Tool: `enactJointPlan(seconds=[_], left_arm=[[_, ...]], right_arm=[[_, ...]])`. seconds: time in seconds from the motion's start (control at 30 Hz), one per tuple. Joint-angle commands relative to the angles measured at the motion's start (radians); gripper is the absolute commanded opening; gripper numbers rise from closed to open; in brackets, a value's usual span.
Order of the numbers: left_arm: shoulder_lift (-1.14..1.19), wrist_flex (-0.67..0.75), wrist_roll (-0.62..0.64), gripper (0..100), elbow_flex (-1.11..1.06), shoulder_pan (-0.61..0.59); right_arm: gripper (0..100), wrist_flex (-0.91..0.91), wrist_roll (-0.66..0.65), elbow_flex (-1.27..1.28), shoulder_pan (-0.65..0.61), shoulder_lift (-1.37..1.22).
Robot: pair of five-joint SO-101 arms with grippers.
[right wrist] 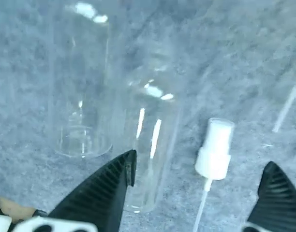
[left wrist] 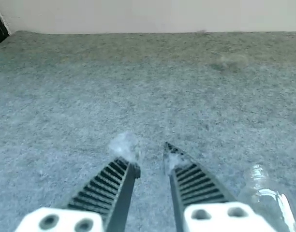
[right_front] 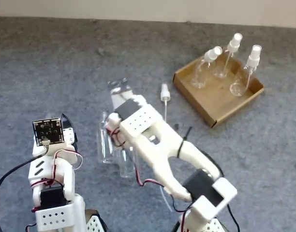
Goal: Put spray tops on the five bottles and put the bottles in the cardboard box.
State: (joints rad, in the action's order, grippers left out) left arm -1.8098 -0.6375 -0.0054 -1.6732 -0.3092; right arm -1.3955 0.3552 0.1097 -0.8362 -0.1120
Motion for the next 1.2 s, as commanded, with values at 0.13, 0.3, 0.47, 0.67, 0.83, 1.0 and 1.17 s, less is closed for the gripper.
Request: enactJointPlan(seconds=[0.13, 0.3, 0.47, 0.67, 0.83, 1.0, 1.17], left_arm=[[-0.012, 0.023, -0.003, 5, -0.008, -0.013], [-0.012, 0.023, -0.003, 5, -0.01, -0.013], [-0.012, 0.023, -0.003, 5, -0.01, -0.013], [-0.012, 0.023, -0.005, 5, -0.012, -0.013], [-0.012, 0.023, -0.005, 5, -0.012, -0.013], [-0.012, 0.023, -0.005, 5, -0.012, -0.012], [-0.012, 0.023, -0.006, 5, -0.013, -0.01]], right_arm=[[36.2, 0.104, 0.012, -0.058, -0.054, -0.054], [36.1, 0.137, 0.012, -0.051, -0.054, -0.084], [36.1, 0.139, 0.012, -0.051, -0.054, -0.139], [36.1, 0.139, 0.006, -0.053, -0.053, -0.206], [33.1, 0.139, 0.005, -0.051, -0.027, -0.213], [15.2, 0.139, 0.003, -0.058, 0.038, -0.209], [1.1, 0.139, 0.002, -0.062, 0.061, -0.208]])
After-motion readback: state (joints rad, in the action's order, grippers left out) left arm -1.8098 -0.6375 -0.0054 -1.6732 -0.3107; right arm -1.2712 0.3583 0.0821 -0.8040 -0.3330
